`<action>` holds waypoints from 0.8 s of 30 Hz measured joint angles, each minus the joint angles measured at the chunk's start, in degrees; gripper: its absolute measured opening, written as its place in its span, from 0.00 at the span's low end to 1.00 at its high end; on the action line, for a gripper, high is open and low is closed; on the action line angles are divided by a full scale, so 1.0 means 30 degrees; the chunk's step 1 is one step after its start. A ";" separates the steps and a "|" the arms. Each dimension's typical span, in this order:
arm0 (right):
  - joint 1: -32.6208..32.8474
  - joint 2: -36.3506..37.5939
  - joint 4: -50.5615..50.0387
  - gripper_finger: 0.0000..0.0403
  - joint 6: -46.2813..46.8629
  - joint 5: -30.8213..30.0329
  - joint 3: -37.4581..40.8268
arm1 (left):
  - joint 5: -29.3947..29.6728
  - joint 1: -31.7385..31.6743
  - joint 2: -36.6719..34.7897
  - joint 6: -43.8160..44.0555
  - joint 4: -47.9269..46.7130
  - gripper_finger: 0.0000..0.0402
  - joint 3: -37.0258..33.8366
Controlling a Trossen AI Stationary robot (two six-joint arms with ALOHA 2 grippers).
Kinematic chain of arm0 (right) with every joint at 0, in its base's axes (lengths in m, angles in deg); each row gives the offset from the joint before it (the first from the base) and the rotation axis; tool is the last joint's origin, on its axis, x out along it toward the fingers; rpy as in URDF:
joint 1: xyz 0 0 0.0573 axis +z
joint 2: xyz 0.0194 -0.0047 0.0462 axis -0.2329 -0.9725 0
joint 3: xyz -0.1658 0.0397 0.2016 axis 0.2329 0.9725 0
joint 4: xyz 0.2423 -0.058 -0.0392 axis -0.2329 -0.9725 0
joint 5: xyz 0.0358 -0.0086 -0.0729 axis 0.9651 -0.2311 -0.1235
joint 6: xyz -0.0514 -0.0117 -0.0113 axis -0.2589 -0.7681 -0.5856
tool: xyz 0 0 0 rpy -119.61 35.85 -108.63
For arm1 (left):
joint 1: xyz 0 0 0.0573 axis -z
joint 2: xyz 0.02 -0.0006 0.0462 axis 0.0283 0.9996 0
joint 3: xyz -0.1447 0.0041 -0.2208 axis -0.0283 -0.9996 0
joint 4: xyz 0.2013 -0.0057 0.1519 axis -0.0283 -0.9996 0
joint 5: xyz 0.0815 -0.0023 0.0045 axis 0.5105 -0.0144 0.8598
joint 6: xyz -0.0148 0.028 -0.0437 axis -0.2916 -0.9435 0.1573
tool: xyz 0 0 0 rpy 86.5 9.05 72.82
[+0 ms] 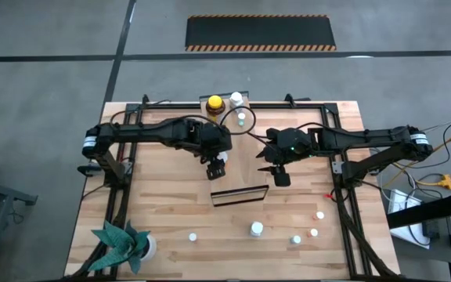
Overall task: Pick and place medicine bottles onto shelf by color
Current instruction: Put the orange pill bottle on the shelf, then put the white pill bottle on the shelf
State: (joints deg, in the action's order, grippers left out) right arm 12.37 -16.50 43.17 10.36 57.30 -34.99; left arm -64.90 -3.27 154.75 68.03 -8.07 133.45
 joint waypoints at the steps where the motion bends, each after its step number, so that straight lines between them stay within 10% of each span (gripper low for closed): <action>1: 0.0000 0.0026 -0.0091 0.50 -0.0001 0.0000 -0.0023 | 0.0004 0.0000 -0.0007 -0.0157 0.0007 0.63 -0.0004; 15: 0.0671 0.1785 -0.2922 0.50 0.4120 0.2828 -0.2041 | 0.0258 0.0568 -0.1335 -0.1572 0.0586 0.65 0.0672; 24: 0.4466 0.2985 -0.1497 0.50 0.9249 0.1146 -0.0255 | 0.0831 0.2652 -0.2686 -0.2493 0.2728 0.65 0.0226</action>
State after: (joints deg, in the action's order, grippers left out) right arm 25.76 -7.55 38.68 38.11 60.73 -35.75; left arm -62.41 4.69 146.69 60.55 0.12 134.13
